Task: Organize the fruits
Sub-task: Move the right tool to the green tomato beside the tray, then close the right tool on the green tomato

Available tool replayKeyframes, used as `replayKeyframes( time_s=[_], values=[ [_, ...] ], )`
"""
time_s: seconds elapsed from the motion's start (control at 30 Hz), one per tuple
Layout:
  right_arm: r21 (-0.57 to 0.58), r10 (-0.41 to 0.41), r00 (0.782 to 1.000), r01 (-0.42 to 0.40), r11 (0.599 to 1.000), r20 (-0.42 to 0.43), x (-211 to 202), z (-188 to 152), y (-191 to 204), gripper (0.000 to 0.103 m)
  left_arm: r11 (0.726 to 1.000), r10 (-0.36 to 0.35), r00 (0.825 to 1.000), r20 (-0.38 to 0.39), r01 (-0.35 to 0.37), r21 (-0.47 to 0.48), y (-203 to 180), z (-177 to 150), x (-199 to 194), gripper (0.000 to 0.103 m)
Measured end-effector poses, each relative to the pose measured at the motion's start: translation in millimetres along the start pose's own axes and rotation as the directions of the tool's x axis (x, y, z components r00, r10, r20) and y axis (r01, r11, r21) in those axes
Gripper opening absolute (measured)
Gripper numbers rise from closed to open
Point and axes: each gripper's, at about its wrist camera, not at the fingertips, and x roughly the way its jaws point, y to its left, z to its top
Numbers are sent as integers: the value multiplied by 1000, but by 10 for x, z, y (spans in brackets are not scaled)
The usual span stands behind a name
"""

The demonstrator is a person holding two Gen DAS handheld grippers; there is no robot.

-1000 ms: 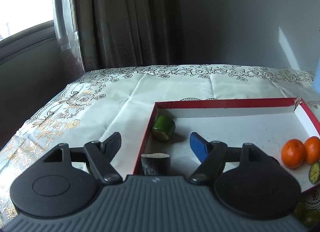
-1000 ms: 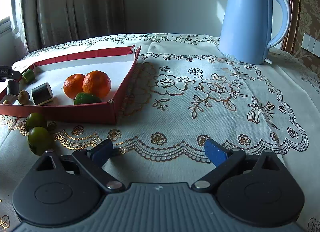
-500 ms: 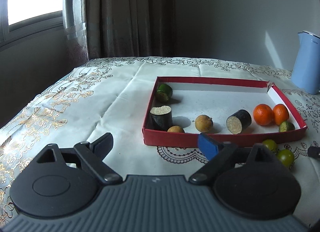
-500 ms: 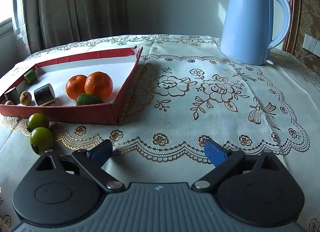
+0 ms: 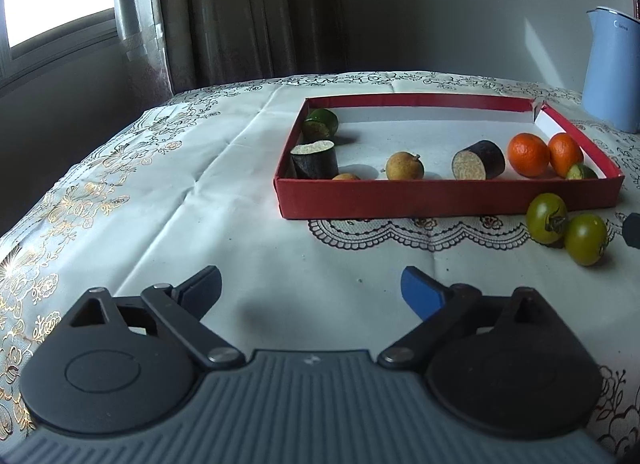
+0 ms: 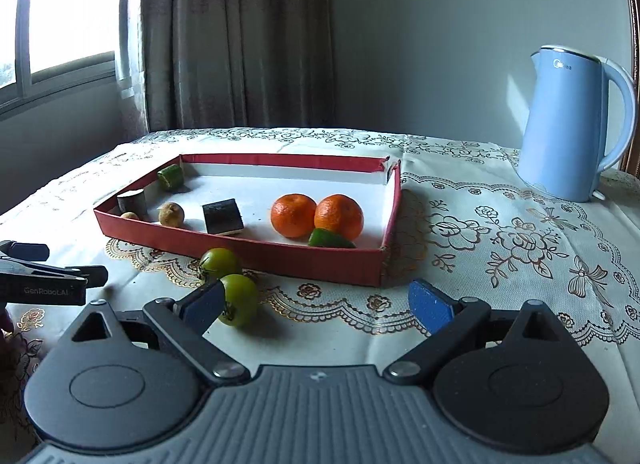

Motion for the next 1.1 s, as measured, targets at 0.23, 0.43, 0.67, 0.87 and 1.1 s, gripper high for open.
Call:
replayKeyframes(
  time_s=[0.23, 0.43, 0.67, 0.87, 1.1],
  values=[
    [-67, 23, 999, -25, 997, -29, 114, 24, 277, 98, 999, -19, 1000, -21, 18, -36, 56, -1, 33, 98],
    [-79, 36, 998, -39, 996, -46, 182, 22, 311, 95, 999, -22, 999, -23, 21, -42, 63, 1, 39, 99],
    [-80, 67, 995, -73, 994, -73, 263, 24, 337, 81, 999, -25, 999, -24, 24, -45, 69, 0, 44, 99],
    [-76, 79, 992, -87, 993, -97, 313, 21, 332, 62, 998, -30, 999, -24, 28, -53, 73, -4, 50, 99],
    [-79, 86, 989, -95, 992, -116, 376, 25, 366, 50, 998, -34, 999, -24, 32, -58, 85, -7, 51, 99]
  ],
)
